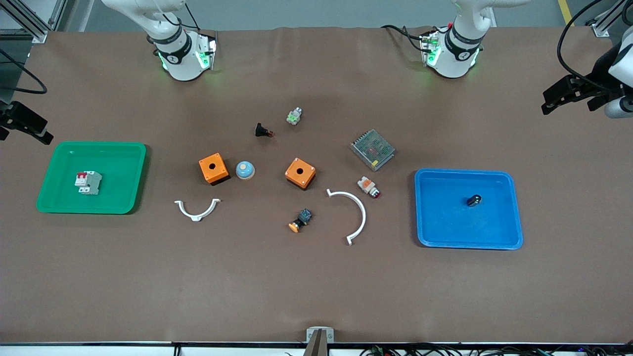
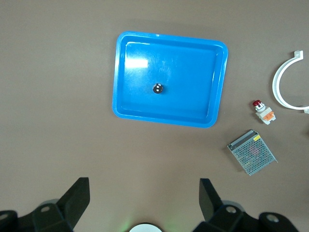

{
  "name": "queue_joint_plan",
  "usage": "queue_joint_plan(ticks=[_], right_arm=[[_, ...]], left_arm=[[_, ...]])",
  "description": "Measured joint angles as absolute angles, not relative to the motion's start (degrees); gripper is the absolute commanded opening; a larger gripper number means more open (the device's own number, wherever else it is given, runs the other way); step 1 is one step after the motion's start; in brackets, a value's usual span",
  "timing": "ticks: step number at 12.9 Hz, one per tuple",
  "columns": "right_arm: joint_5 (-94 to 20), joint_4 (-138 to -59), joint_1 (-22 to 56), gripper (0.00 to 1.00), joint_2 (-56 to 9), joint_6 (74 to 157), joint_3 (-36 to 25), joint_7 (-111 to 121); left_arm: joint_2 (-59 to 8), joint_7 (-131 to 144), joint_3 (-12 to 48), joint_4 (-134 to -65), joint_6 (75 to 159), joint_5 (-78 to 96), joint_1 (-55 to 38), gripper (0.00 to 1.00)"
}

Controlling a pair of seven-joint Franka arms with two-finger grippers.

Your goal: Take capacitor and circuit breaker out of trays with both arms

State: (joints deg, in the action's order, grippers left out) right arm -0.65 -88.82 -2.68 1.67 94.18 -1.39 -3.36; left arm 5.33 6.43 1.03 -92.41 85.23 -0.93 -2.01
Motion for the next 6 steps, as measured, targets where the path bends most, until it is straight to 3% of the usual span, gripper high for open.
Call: queue_joint_plan(ticks=[6], right_arm=[[-0.65,-88.77,-2.68,1.0,1.66,94.17,-1.39,-3.36]], left_arm=[[2.89,6.41,1.02,-92.43,85.13,-0.94,-1.9,1.0]])
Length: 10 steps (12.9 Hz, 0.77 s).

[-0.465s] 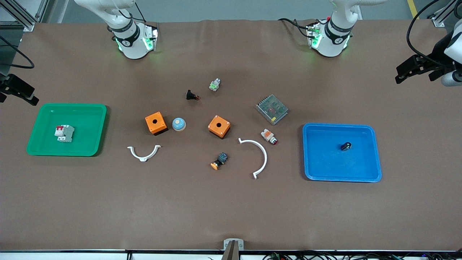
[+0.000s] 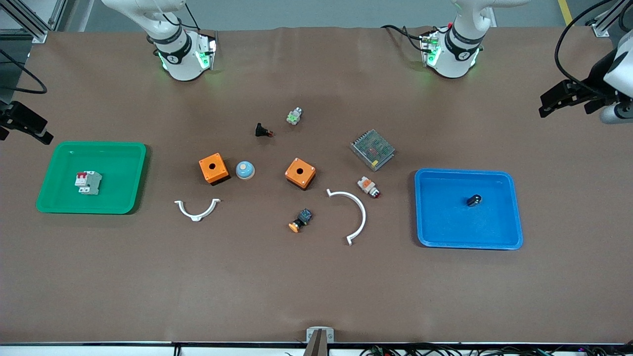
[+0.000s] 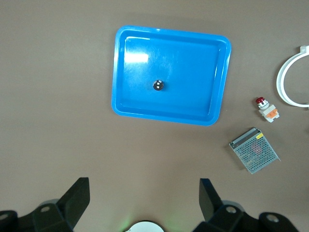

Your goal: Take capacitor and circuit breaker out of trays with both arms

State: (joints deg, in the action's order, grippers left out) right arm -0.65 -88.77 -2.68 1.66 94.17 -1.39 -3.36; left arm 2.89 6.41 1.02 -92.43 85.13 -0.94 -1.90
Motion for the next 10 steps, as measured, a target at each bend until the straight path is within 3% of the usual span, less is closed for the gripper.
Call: queue_joint_plan(ticks=[5,10], right_arm=[[-0.65,-88.71,-2.68,1.0,1.28,93.92,-1.39,-3.36],[-0.3,-88.73,-2.53,1.0,-1.99,93.71,-1.21,-3.36]], left_arm=[[-5.3,6.4,1.01,-96.03,93.73,-0.96,-1.75,1.0],[-6.7,6.4,1.0,-114.13,118.91,-0.96,-0.55,1.0]])
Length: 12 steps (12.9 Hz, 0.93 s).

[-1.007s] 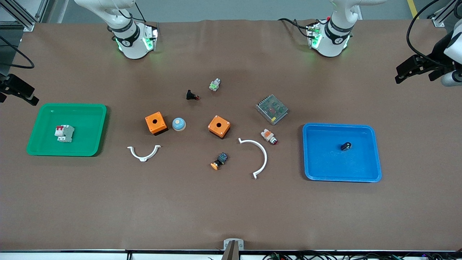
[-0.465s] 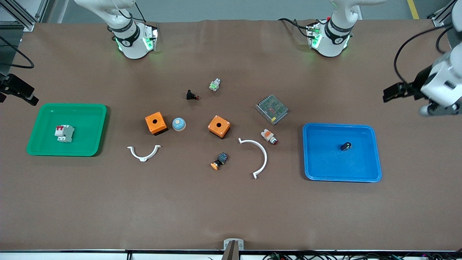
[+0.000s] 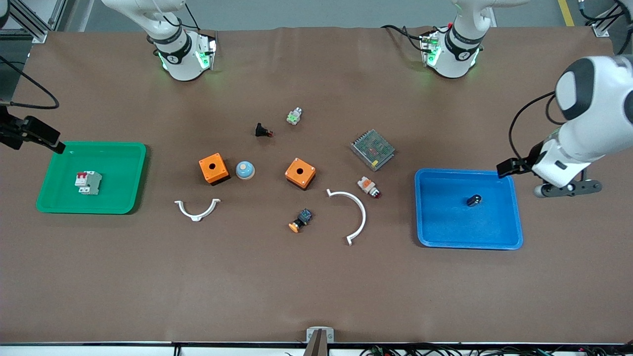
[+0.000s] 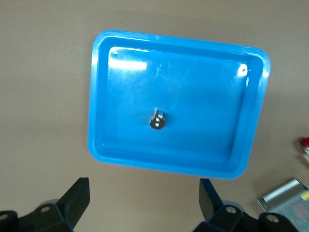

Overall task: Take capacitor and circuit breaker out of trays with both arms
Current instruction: 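Reach the left gripper to the black capacitor while the right gripper reaches the breaker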

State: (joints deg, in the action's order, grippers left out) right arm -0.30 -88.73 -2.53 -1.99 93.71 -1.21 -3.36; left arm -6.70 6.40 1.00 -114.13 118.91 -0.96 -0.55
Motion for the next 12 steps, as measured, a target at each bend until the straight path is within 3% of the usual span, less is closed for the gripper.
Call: queue_joint_plan(ticks=[3,6,9,12], right_arm=[[0.73,-89.05,-4.62,1.0,-4.54,92.09,-1.75,-3.41],[4.46,-89.68,-9.06,1.0,-10.68,92.61,-2.01,2.45],[4.79,-92.6,-14.91,1.0,-15.0,97.63,-2.21,8.31],[4.78,-101.36,-20.17,1.0,-15.55,108.39,-2.26,14.9]], left_arm=[[-9.54,6.4,1.11,-122.71,132.65,-0.96,-0.49,0.99],[-15.22,6.4,1.39,-124.51,140.07,-0.96,-0.6,0.97],[-20.17,6.4,1.4,-124.62,144.89,-0.96,-0.6,0.85],[-22.63,6.38,1.39,-124.57,147.2,-0.96,-0.58,0.71]])
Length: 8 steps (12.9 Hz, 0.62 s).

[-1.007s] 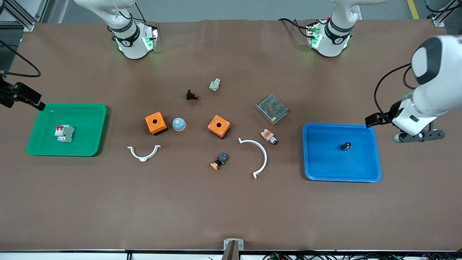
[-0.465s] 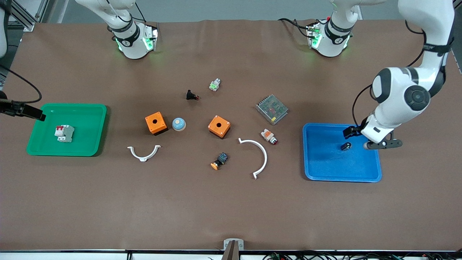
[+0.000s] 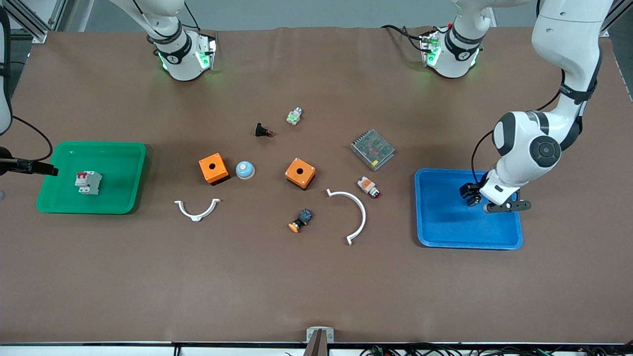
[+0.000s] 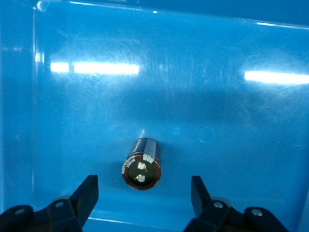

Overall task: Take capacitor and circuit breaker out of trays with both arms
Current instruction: 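Reach the left gripper to the black capacitor while the right gripper reaches the breaker, then close the left gripper on the capacitor while the right gripper grasps the breaker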

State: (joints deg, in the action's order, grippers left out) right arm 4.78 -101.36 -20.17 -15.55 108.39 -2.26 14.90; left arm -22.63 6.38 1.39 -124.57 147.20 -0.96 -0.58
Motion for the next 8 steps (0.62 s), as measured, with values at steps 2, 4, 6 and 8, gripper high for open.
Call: queue_joint_plan(ticks=[2,4,6,8], right_arm=[[4.66,-107.33,-22.33,1.0,-15.65,115.7,-2.26,16.58],[4.41,-112.19,-23.32,1.0,-16.19,121.29,-2.2,18.13],[2.72,-115.12,-23.94,0.99,-17.78,126.21,-2.2,20.8],[2.14,-116.21,-24.47,0.98,-19.73,129.04,-2.18,22.74]], left_arm=[[-23.58,6.36,1.4,-124.56,147.97,-0.96,-0.58,0.63],[-24.26,6.34,1.39,-124.54,148.41,-0.96,-0.57,0.54],[-24.4,6.33,1.38,-124.46,148.51,-0.96,-0.57,0.53],[-24.4,6.32,1.38,-124.18,148.52,-0.96,-0.56,0.47]])
